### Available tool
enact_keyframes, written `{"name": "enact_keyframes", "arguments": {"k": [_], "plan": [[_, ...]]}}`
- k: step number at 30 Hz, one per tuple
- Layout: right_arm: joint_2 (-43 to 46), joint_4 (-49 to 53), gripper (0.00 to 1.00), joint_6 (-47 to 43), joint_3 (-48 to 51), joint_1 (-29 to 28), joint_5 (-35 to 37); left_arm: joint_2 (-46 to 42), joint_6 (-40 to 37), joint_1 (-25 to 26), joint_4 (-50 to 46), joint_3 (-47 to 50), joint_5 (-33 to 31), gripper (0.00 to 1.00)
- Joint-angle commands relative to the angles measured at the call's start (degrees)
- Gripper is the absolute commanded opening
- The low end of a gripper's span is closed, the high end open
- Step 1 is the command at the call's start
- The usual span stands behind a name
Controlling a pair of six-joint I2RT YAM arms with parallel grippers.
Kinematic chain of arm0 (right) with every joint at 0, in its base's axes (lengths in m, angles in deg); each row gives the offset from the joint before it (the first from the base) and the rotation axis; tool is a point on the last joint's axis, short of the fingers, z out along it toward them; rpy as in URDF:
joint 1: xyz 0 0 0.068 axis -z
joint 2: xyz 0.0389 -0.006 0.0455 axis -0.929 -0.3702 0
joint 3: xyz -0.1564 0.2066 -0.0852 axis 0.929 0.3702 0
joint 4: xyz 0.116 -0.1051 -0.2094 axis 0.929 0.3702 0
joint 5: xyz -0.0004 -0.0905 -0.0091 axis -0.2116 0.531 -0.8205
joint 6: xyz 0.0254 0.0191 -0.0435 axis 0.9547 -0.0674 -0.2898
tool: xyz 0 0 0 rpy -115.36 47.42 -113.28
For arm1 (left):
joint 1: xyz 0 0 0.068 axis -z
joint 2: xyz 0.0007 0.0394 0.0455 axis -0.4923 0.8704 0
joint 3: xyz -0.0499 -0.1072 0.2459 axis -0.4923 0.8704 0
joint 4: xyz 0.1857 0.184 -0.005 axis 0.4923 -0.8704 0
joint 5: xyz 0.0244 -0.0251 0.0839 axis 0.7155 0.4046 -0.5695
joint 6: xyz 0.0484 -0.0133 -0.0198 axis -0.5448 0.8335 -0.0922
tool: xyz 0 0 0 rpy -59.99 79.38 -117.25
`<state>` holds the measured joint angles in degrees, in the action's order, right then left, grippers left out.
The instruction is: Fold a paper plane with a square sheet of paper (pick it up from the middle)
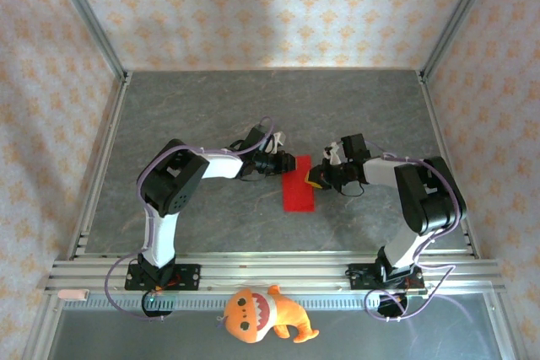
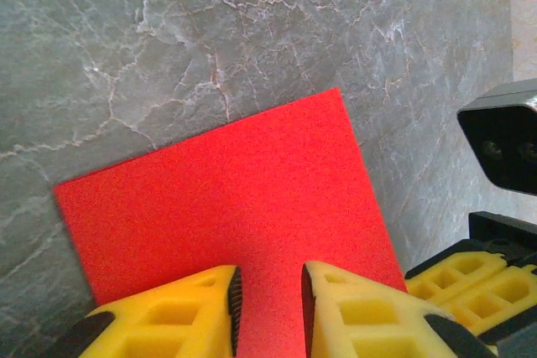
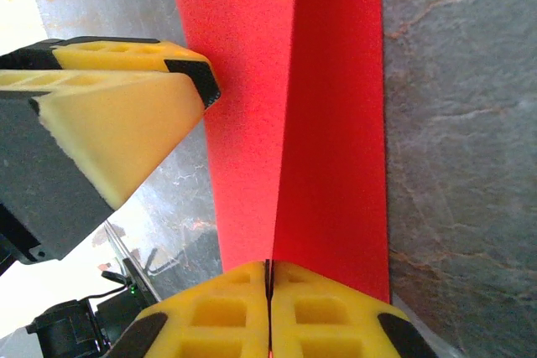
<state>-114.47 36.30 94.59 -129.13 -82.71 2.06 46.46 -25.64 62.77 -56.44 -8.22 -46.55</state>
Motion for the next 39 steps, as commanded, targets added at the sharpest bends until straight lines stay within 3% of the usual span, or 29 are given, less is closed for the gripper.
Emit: {"name": "enact_keyframes", "arguments": {"k": [1, 8, 13, 16, 22, 27, 33, 39], "plan": [[-0.5, 0.0, 0.07, -0.4, -0.4, 0.2, -0.7, -2.2, -2.4, -0.1, -2.9, 0.0, -0.6, 0.32], [-0.4, -0.5, 0.02, 0.3, -0.2, 0.2, -0.4, -5.1, -1.8, 0.0, -0.7, 1.6, 0.1, 0.41], [0.3, -3.5, 0.02, 3.5, 0.9, 0.2, 0.5, -13.5, -1.8, 0.1, 4.4, 6.6, -3.3, 0.49], [0.6, -6.9, 0.02, 6.6, 1.9, 0.3, 1.5, -17.6, -3.6, 0.2, 2.9, 8.3, -7.1, 0.48], [0.6, -10.3, 0.01, 10.0, 2.2, 0.2, 2.9, -26.6, -4.3, 0.2, 8.1, 16.1, -7.9, 0.51], [0.7, -10.6, 0.01, 10.6, 2.2, 0.2, 3.6, -32.4, -6.5, 0.3, 8.6, 20.3, -7.1, 0.62], [0.8, -10.9, 0.01, 11.1, 2.2, 0.1, 3.7, -36.1, -10.2, 0.3, 6.8, 22.2, -6.0, 0.85], [0.7, -11.4, 0.01, 11.7, 2.4, 0.0, 3.7, -41.5, -12.3, 0.3, 9.6, 25.6, -8.4, 0.86]]}}
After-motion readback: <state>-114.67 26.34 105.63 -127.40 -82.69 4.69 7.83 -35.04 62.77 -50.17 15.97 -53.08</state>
